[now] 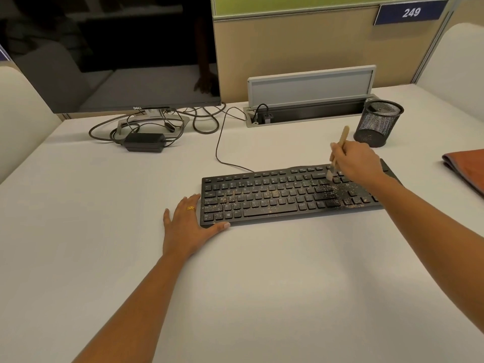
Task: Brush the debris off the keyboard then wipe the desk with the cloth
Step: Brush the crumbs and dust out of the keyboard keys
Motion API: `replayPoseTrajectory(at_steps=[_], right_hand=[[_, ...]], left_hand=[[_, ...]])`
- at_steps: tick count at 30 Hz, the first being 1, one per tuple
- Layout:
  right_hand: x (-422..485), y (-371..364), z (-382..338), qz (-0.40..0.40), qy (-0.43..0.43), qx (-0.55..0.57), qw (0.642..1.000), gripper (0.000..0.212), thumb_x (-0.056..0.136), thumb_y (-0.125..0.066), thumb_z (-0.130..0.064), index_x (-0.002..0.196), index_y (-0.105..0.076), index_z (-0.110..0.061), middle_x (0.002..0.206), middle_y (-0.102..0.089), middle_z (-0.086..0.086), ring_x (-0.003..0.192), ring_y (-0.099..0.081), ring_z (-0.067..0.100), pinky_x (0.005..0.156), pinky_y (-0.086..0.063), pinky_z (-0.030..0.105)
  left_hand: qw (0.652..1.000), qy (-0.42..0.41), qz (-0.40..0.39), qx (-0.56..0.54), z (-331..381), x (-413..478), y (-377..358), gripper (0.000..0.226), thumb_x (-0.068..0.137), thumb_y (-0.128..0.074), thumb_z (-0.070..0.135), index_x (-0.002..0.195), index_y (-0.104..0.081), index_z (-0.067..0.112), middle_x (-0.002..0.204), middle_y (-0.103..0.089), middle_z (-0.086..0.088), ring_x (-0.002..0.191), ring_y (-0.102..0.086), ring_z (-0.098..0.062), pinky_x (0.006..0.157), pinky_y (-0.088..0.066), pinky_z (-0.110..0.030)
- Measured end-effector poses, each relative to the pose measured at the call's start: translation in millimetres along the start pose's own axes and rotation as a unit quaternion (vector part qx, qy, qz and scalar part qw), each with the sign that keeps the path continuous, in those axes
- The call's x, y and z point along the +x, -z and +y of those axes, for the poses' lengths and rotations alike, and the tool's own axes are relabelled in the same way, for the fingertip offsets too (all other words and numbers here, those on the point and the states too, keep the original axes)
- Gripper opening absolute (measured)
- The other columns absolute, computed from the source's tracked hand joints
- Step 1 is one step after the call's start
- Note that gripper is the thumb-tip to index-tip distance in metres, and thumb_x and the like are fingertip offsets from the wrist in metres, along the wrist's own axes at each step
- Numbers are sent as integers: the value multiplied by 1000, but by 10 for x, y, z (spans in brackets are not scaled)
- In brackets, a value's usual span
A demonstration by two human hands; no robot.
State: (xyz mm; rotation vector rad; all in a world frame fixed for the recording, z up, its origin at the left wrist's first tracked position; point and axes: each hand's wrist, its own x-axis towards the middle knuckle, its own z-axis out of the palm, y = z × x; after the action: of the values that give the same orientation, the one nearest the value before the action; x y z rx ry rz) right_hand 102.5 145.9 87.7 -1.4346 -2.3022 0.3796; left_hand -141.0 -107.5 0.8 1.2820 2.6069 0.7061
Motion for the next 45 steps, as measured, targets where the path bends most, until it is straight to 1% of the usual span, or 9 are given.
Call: replayPoseTrajectory(at_steps=[11,16,21,25,28,36,39,42,45], right_hand=[[-9,-61,-95,-1,14,-31,999,45,101,-31,-36,101,-63,-4,94,-66,16,88,-59,35,70,-38,35],[-107,-136,-443,-9,62,23,998,35,98,-42,-36,106,-59,-7,88,-62,7,76,-55,21,66,-35,29],[-232,-307,-902,-102,111,119,981,30,93,-51,-39,100,-65,-13,86,-64,2,73,-56,15,68,-42,27],[-308,-436,-1274,-211,166,190,944,29,94,-49,-38,89,-68,-16,79,-66,-7,71,-57,10,66,-42,26],[-343,-532,-1505,-242,192,215,926,31,95,-49,-36,94,-70,-13,81,-69,-3,77,-63,17,70,-47,31],[-295,-716,-1777,-218,242,112,939,42,98,-40,-39,90,-69,-10,83,-70,-1,72,-57,12,63,-39,28],[-263,-720,-1830,-188,240,149,941,41,98,-39,-39,90,-68,-11,86,-71,0,72,-57,12,61,-39,26],[-288,-725,-1872,-228,250,153,929,38,98,-40,-39,93,-68,-14,90,-72,-1,69,-56,7,62,-39,23],[-346,-719,-1896,-263,281,100,917,41,98,-39,-41,90,-69,-13,86,-69,-2,62,-51,4,60,-36,23]], left_hand=[[1000,0,2,0,10,-5,-4,105,64,-61,76,148,-26,24,155,-28,4,146,-12,-10,118,3,-44],[1000,2,2,0,11,-5,4,109,61,-57,79,149,-27,22,155,-28,4,146,-13,-10,118,2,-44],[1000,0,1,-10,22,-21,11,114,55,-53,82,148,-27,22,155,-29,4,146,-14,-10,119,2,-44],[1000,3,-5,-6,22,-12,14,116,53,-52,83,148,-26,23,155,-28,5,146,-13,-9,118,2,-44],[1000,8,-7,4,20,-10,14,116,55,-56,82,149,-25,21,155,-27,5,146,-12,-9,118,3,-43],[1000,13,-12,1,24,-8,29,122,51,-51,85,150,-23,20,155,-27,3,145,-13,-9,119,2,-43],[1000,12,-12,0,23,-6,27,125,49,-49,86,151,-20,19,156,-25,2,145,-14,-10,119,2,-43],[1000,16,-7,-11,-6,5,6,128,47,-50,88,151,-19,20,157,-23,5,145,-16,-10,119,1,-44],[1000,17,-4,-18,-28,19,-6,131,44,-49,91,151,-21,21,158,-20,9,144,-17,-8,119,0,-44]])
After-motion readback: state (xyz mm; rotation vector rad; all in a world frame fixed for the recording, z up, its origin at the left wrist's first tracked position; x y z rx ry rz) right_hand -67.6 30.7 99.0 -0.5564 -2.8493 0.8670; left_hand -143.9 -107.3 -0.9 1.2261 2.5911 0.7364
